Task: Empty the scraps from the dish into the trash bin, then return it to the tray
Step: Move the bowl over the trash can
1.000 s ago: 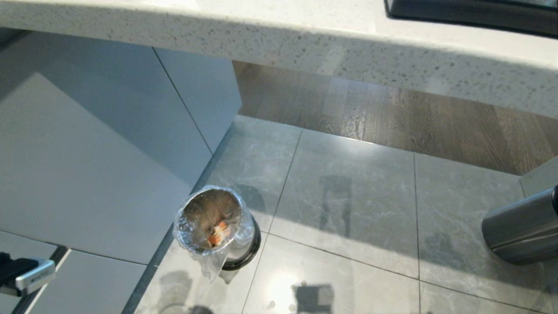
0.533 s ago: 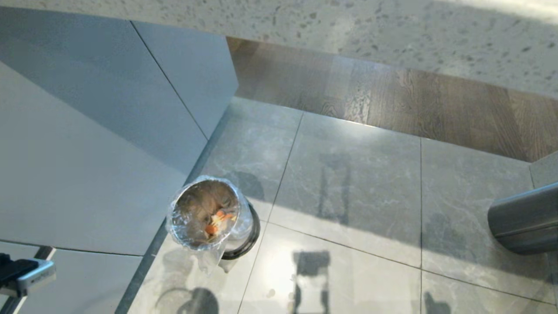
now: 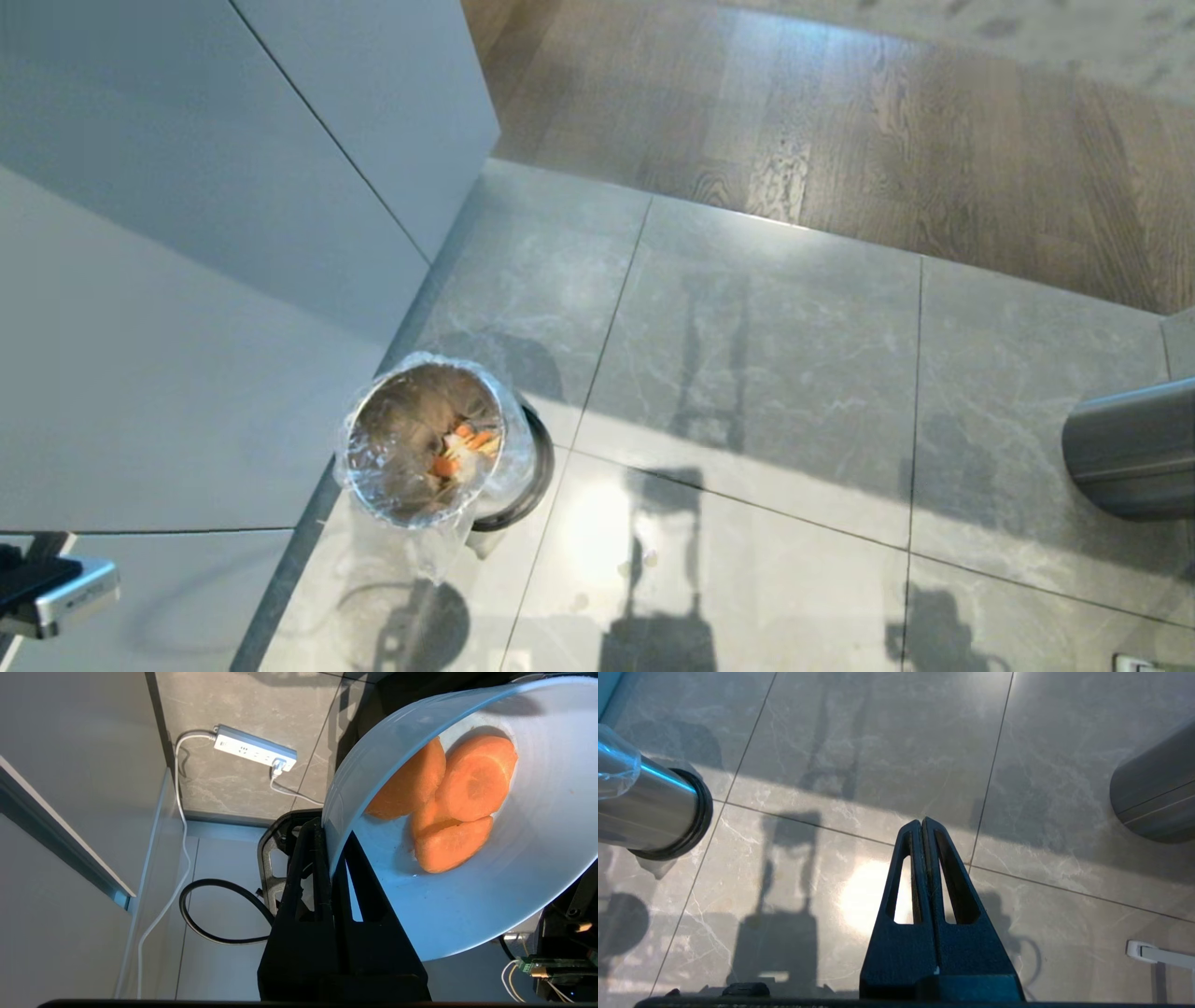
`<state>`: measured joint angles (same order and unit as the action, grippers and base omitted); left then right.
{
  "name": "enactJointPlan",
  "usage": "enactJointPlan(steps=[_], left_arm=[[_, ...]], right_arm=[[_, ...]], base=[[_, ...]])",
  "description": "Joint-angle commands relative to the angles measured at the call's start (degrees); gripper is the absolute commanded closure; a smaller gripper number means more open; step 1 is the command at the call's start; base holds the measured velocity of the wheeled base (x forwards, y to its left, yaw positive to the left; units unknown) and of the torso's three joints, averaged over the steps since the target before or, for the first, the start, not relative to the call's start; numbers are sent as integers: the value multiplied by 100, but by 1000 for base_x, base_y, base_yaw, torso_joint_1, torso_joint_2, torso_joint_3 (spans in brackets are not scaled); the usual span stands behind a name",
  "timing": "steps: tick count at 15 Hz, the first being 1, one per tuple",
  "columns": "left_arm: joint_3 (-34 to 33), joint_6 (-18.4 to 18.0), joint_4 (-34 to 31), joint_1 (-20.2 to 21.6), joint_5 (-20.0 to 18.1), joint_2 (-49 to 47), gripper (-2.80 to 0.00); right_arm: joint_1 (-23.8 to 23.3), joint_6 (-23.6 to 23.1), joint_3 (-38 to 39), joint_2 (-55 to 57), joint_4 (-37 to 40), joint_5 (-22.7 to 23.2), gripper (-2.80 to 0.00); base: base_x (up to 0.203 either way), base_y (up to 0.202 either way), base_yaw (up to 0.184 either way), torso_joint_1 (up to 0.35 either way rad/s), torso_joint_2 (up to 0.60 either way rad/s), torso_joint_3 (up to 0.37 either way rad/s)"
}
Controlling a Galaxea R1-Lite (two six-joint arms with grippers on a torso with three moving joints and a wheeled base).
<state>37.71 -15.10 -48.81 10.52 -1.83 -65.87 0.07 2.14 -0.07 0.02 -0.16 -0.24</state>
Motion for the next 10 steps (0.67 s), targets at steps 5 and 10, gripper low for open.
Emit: enactJointPlan(steps=[5,10], left_arm=[[3,-1,-23,3,7,30,0],[79,-19,489,-8,12,13,0]], right_arm=[[1,-3,0,-1,-2,-2,0],[1,-3,-1,-2,-2,0,0]], base=[[0,0,0,1,1,-29],[0,0,0,0,0,0]])
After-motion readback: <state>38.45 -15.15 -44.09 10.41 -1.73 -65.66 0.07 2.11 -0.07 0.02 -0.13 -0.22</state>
